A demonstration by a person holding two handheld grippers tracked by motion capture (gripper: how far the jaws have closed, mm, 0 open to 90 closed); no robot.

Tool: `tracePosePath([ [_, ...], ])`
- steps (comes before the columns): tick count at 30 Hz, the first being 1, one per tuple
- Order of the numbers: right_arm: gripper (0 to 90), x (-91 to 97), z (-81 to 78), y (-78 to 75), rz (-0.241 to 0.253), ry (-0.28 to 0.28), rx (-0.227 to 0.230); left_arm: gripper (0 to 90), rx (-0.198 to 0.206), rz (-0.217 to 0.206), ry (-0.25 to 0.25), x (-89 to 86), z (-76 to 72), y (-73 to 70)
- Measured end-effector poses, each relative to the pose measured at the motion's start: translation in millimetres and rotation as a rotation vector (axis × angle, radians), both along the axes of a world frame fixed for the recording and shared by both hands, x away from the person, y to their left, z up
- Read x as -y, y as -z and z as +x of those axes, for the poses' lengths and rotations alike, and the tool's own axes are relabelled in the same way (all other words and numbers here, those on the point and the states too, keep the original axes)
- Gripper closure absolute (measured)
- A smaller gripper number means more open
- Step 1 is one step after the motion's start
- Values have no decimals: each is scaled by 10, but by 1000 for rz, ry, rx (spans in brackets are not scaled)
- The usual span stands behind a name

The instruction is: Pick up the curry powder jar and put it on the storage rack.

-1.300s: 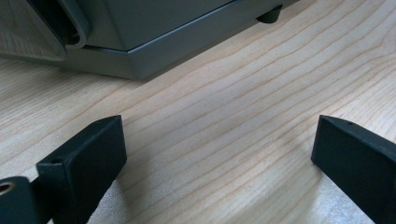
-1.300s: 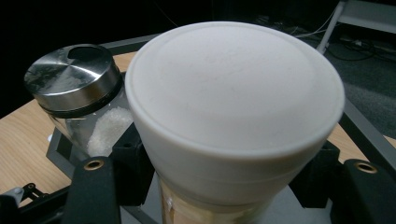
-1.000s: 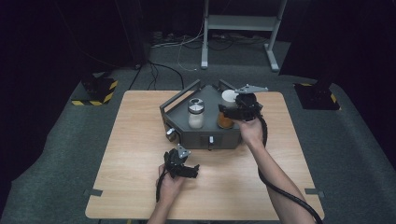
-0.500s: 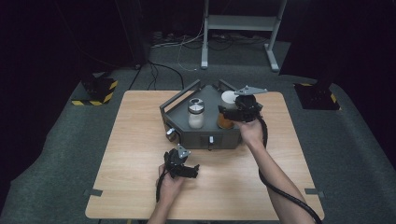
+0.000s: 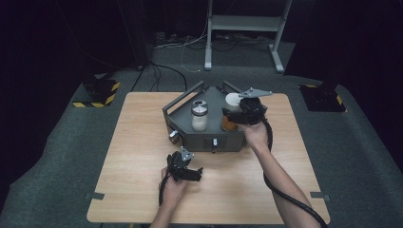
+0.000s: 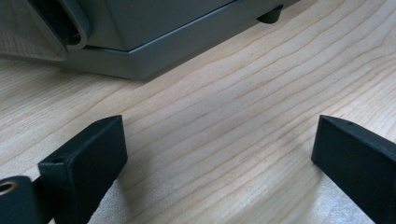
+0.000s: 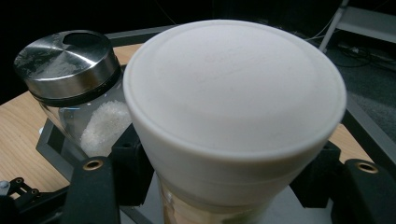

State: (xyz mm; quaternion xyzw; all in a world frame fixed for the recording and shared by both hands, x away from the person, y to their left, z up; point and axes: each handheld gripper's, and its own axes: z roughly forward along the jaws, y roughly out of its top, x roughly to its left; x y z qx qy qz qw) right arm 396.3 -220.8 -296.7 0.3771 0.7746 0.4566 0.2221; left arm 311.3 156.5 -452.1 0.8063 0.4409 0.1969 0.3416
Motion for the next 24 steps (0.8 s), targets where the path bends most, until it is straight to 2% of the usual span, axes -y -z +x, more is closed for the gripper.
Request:
tracePosePath([
  [18,339,-16,-4,-12,-4,3,-8,35,0,0,0,0,0,0],
  [24,221,-12,14,12,23,5,-22,36,0,0,0,0,-1,0],
])
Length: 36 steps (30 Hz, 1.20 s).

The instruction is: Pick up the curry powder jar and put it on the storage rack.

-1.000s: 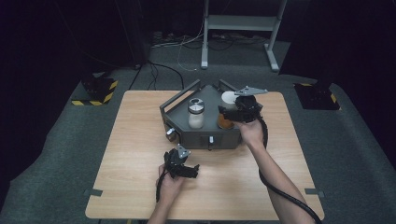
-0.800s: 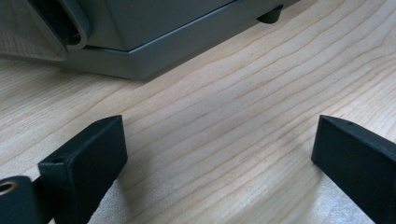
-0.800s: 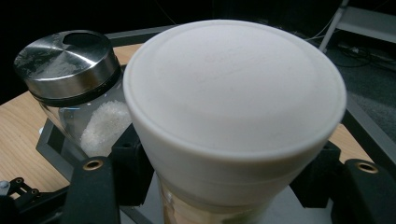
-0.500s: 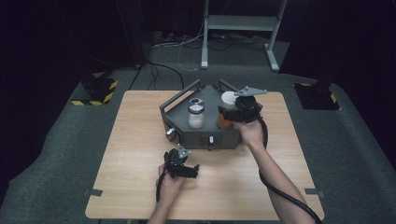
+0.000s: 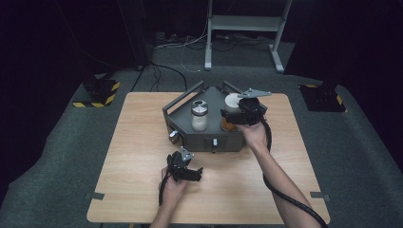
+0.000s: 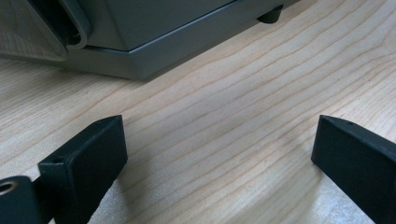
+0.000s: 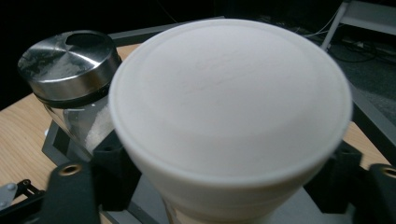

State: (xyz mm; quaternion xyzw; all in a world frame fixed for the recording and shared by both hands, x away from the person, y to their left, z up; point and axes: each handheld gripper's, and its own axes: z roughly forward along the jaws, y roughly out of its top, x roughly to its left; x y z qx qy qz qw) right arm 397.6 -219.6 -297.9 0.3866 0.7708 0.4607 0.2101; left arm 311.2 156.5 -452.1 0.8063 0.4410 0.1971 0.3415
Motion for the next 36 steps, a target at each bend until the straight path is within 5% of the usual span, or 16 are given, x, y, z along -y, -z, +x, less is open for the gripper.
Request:
tracePosePath([
  [9,145,101,-39,31,27,8,9,36,-1,1,0,1,0,-2],
  [36,131,460,-314,248,66,-8,27,36,0,1,1,0,1,-1],
])
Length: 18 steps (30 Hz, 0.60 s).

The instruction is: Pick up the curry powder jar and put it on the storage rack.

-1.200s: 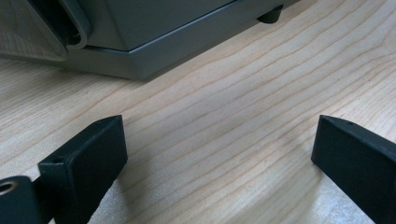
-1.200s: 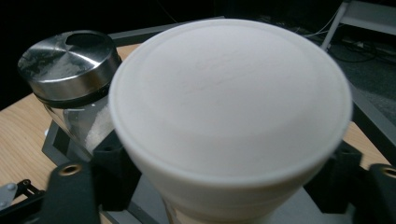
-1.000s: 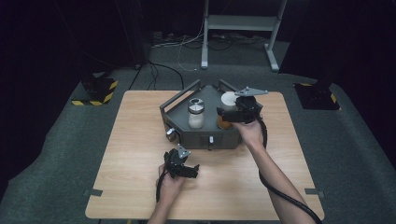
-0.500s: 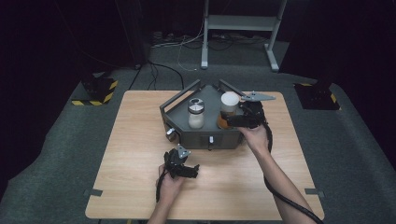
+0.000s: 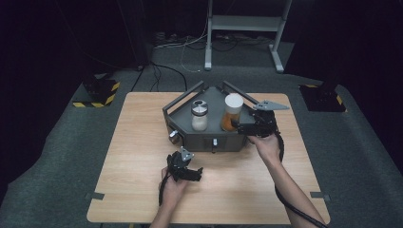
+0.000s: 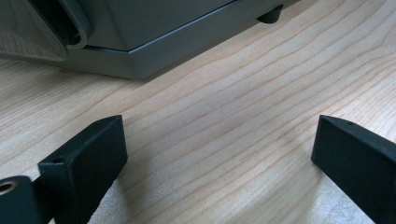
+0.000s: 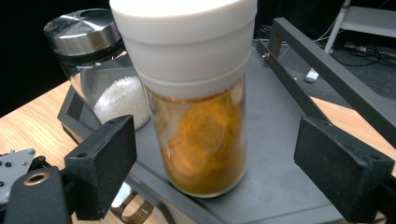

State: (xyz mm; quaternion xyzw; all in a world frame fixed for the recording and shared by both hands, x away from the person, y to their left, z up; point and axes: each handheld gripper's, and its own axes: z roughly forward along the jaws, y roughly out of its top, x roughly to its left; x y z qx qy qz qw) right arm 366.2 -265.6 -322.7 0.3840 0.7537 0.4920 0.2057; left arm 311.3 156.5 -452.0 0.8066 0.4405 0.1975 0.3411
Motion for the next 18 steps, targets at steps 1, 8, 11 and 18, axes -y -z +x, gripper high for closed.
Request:
tracePosePath([
  [1,131,0,0,0,0,0,0,36,0,0,0,0,0,0],
  [8,128,89,-101,70,6,7,11,36,1,0,0,0,0,1],
  [11,128,118,-125,88,10,11,9,36,1,0,0,0,-1,2],
  [18,129,209,-191,155,11,15,-2,36,0,2,2,-1,1,-2],
])
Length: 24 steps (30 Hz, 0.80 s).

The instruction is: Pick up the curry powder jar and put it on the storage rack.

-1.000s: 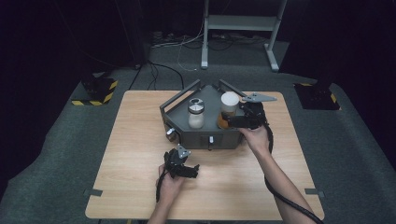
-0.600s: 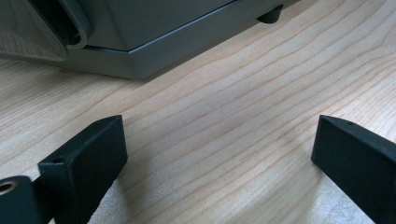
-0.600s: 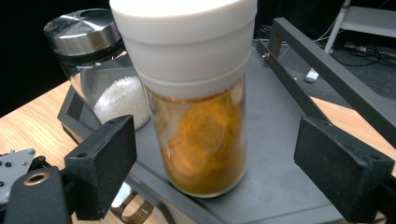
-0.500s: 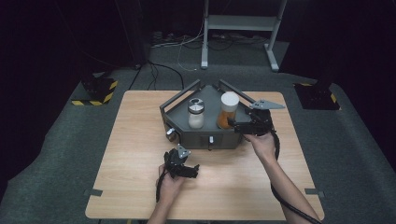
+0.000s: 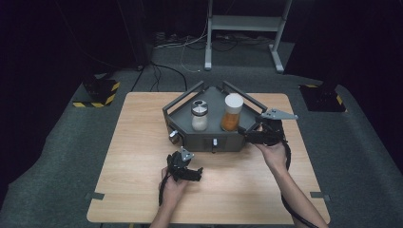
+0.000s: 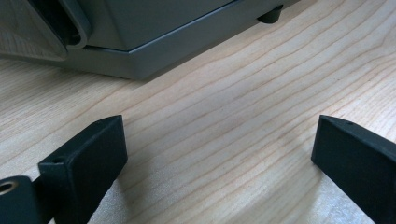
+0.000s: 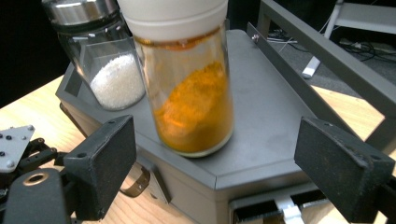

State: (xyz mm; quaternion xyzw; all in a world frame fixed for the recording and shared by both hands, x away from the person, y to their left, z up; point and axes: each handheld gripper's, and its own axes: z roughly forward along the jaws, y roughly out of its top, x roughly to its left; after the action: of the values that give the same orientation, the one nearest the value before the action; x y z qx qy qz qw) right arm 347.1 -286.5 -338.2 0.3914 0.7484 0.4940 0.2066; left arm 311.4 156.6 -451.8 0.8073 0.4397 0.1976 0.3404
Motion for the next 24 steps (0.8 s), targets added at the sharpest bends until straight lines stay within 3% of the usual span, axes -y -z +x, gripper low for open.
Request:
tracePosePath([
  [24,130,196,-245,340,-37,30,-34,36,2,-2,-1,1,-3,3],
])
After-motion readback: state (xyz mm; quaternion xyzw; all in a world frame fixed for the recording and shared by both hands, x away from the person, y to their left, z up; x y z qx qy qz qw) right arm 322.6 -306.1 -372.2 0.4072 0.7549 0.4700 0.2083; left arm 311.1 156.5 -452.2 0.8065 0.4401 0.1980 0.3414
